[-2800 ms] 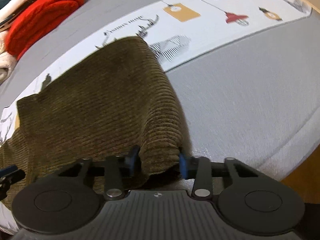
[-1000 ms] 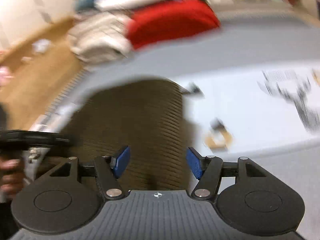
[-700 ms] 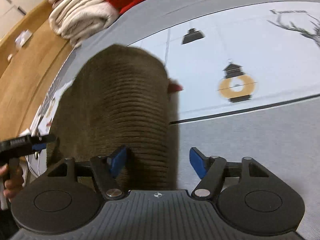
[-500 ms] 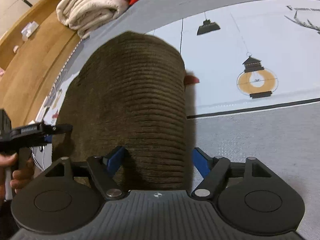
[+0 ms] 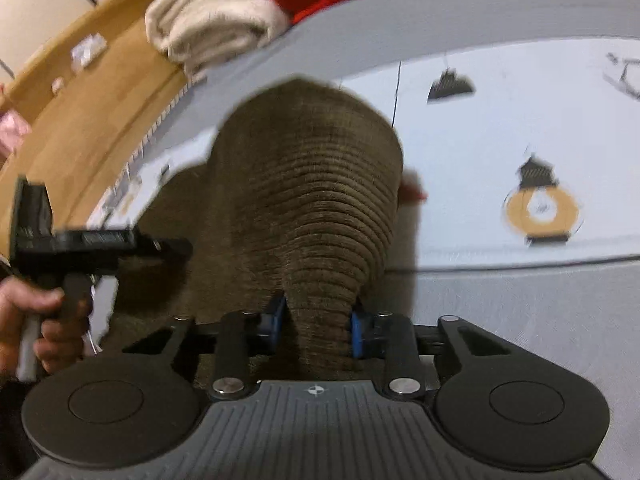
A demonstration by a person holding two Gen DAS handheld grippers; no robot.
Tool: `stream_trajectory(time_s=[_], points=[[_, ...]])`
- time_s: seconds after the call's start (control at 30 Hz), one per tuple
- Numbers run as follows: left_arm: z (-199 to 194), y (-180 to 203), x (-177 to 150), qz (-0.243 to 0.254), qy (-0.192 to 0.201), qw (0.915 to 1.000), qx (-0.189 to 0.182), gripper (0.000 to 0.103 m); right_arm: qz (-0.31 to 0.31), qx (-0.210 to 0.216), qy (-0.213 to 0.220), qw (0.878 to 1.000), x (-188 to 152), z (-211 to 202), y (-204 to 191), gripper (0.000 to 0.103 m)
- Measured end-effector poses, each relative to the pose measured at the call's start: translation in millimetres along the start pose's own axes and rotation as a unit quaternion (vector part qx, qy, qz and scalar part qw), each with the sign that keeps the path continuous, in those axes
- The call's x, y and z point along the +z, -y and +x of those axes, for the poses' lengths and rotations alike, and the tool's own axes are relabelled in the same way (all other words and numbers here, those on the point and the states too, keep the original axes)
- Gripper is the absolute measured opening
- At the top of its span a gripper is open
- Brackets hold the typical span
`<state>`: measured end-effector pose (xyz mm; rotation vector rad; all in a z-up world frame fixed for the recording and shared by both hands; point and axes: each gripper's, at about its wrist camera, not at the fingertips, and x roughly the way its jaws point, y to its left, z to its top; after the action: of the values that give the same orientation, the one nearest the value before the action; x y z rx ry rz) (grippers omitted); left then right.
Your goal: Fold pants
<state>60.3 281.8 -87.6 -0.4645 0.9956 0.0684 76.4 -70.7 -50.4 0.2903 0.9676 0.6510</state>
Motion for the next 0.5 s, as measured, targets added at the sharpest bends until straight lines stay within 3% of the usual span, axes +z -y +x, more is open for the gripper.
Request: stream_trajectory(time_s=[0.1,0.3,0.5], points=[[5,22,2,-0.012,-0.007,0.9987,-0.049,0.042,-0.006,-0.015,0.044,0.999,13,-31,7,0.028],[29,118,-9,0.063,-0.023,0.9932,-0.096,0.042,0.000,-0.089,0.087,0.992,24,-95,54,0.028],[55,190,-30,0.099,-0.052,0.9826,-0.149,0.044,0.040,-0.168,0.139,0.975,9,-161,109,0.028]])
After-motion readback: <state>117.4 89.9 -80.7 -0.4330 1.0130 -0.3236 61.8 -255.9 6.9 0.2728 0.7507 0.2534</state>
